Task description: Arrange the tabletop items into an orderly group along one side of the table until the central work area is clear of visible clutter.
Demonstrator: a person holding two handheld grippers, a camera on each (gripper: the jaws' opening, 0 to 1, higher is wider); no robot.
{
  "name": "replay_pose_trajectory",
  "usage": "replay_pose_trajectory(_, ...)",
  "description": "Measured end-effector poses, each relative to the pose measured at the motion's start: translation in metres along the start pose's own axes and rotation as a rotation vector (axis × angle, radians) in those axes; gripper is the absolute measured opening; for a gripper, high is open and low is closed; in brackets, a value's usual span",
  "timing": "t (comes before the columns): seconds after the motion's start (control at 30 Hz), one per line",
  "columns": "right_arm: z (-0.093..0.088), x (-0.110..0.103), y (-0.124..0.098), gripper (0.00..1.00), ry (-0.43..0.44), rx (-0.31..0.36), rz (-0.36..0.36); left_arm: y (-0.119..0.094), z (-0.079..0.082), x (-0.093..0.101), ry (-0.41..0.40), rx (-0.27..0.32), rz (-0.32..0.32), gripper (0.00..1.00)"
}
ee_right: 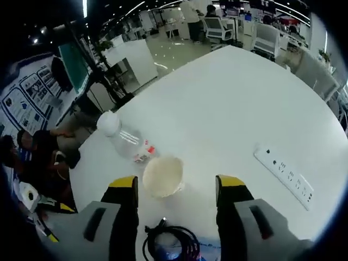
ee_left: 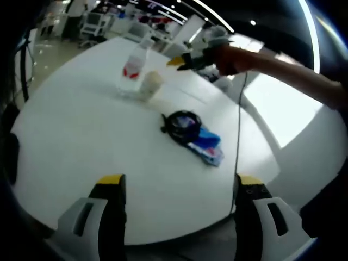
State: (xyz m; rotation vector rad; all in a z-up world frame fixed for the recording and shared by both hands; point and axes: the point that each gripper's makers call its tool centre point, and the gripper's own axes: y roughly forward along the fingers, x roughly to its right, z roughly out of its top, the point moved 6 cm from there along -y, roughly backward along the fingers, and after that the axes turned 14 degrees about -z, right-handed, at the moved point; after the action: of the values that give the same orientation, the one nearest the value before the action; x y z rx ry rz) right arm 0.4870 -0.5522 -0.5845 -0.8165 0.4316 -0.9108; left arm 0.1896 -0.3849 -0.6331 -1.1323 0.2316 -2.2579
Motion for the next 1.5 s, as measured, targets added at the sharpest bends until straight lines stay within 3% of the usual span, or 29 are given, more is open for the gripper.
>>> replay_pose_trajectory(0.03, 0.002, -0.001, -0.006, 0.65, -0.014, 0.035, 0.014, 0.001, -0.001, 0.002, 0.010, -0.008, -0.006, 0.78)
replay_pose_trajectory(0.27, -0.015, 0.007, -0.038, 0.75, -0.080, 0.016, -0.012, 0.007, -0.006, 0.012, 0.064, -0.059, -0.035, 0.79)
replay_pose_trajectory(0.4, -0.028, 0.004, -0.063, 0.76, -0.052, 0.037, -0.027, 0.006, -0.005, 0.016, 0.074, -0.056, -0.050, 0.79)
replay_pose_trajectory(0.8, -0.065, 0.005, -0.102, 0.79, -0.040, 0.053, -0.069, 0.006, -0.002, 0.015, 0.065, -0.031, -0.048, 0.79)
replay_pose_trajectory(0.93, -0.079, 0.000, -0.123, 0.78, -0.010, 0.070, -0.081, 0.008, -0.003, 0.018, 0.073, -0.041, -0.056, 0.79)
replay_pose_trajectory(1.17, -0.120, -0.002, -0.159, 0.76, 0.101, 0.090, -0.114, 0.013, -0.006, 0.025, 0.134, -0.078, -0.082, 0.78)
replay_pose_trajectory(1.5, -0.177, 0.011, -0.182, 0.77, 0.211, 0.134, -0.174, 0.015, -0.010, 0.024, 0.199, -0.121, -0.064, 0.80)
